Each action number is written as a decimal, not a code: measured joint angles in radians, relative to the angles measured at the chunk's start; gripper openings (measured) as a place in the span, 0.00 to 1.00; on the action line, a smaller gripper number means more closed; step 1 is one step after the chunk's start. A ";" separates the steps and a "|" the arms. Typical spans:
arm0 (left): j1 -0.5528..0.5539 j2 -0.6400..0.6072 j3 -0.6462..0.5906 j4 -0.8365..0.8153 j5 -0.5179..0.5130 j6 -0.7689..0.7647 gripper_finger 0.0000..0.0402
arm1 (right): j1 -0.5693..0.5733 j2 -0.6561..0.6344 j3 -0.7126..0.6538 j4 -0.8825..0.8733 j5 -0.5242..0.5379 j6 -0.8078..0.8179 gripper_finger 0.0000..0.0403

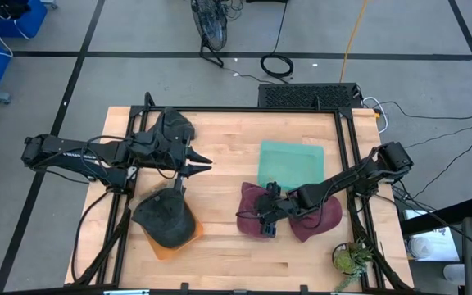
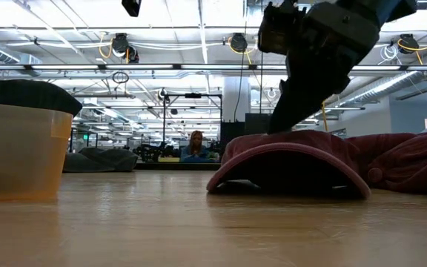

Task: Pick & Place hat
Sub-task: Put the left red cap into the blue bin

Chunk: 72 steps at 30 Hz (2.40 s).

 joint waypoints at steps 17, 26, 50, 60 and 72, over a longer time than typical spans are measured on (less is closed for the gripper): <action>0.000 0.000 0.000 -0.003 -0.001 -0.002 0.18 | 0.003 -0.005 -0.031 -0.005 0.022 0.093 0.42; 0.000 0.000 0.000 -0.005 -0.002 0.000 0.18 | -0.001 0.006 -0.031 -0.001 -0.001 0.083 0.39; 0.000 0.000 0.000 -0.025 -0.003 0.018 0.18 | 0.018 -0.157 0.056 -0.117 -0.051 -0.190 0.02; 0.000 0.000 0.000 -0.024 -0.003 -0.005 0.18 | -0.010 -0.370 0.108 -0.533 0.118 -0.391 0.01; 0.000 0.000 0.000 -0.024 -0.003 -0.005 0.18 | -0.200 -0.444 0.028 -0.607 0.238 -0.732 0.01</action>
